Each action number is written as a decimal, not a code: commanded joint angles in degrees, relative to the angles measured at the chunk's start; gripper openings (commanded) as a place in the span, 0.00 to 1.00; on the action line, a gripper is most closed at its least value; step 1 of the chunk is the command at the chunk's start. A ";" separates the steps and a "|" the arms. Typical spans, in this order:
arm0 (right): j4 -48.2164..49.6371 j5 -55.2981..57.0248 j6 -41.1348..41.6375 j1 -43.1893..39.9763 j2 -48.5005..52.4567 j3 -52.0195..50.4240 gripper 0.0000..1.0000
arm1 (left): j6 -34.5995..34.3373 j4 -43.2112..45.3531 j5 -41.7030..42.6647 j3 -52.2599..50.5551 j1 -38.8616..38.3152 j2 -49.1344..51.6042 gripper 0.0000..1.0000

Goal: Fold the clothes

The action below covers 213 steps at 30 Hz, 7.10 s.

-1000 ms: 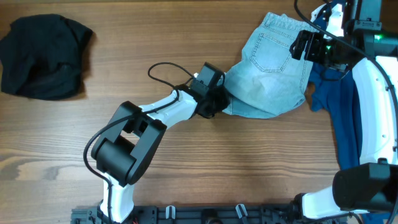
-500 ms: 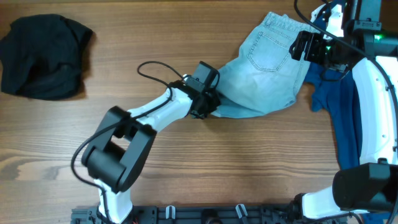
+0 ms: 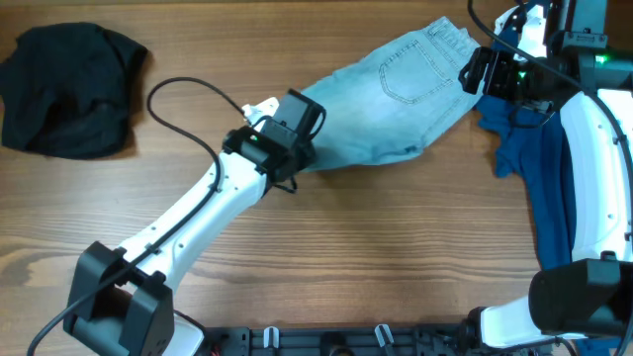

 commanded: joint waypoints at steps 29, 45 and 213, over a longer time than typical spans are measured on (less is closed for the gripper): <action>-0.90 -2.62 -1.14 0.42 6.71 1.07 1.00 | -0.28 -13.05 3.82 -0.31 20.11 -0.94 1.00; 6.34 -9.46 -8.85 2.38 30.58 1.07 1.00 | -3.32 -11.10 9.68 -0.28 4.09 -0.94 1.00; 1.18 -20.35 -15.13 -2.03 11.65 -0.37 0.99 | 29.35 43.93 48.06 -1.60 18.29 8.92 0.83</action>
